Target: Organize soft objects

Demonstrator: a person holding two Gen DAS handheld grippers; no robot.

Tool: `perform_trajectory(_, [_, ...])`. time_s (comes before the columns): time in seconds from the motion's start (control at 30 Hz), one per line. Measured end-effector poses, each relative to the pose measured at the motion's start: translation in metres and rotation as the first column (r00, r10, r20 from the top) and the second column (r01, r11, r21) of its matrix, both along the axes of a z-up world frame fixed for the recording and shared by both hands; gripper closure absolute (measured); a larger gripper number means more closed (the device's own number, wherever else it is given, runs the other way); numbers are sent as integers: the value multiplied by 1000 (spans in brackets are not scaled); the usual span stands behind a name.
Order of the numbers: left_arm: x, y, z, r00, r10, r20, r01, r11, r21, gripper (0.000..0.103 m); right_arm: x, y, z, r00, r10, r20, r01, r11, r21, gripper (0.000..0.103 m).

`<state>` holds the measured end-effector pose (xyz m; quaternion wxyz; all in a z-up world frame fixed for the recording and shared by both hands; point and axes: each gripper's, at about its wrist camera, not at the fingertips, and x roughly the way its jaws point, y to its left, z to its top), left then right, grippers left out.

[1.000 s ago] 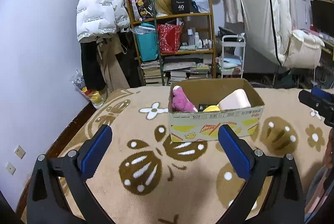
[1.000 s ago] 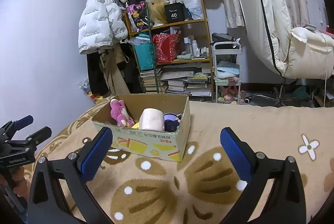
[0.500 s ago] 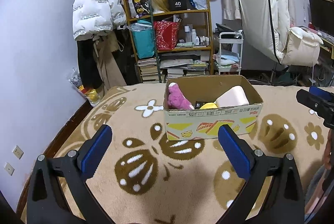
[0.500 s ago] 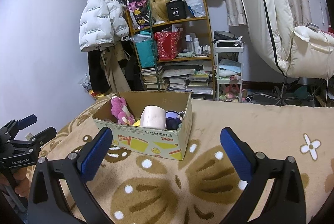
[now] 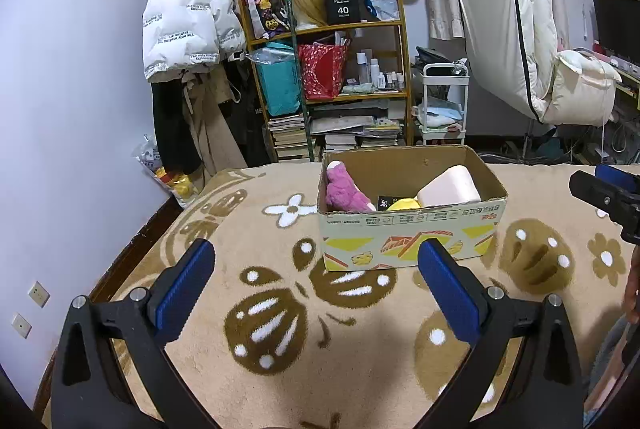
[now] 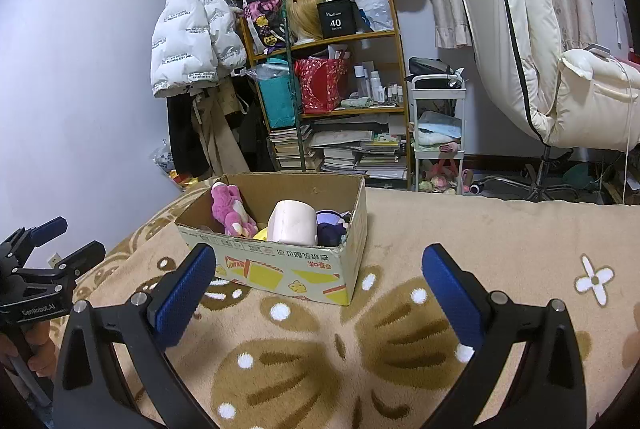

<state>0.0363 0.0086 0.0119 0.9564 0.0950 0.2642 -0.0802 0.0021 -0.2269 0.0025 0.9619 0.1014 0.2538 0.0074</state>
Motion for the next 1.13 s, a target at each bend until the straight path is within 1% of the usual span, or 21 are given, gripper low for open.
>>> perform_trajectory(1.13, [-3, -3, -2, 1000, 3, -1, -3, 1000, -9, 2, 0, -3, 0, 1000, 1, -3, -1, 1000, 2, 0])
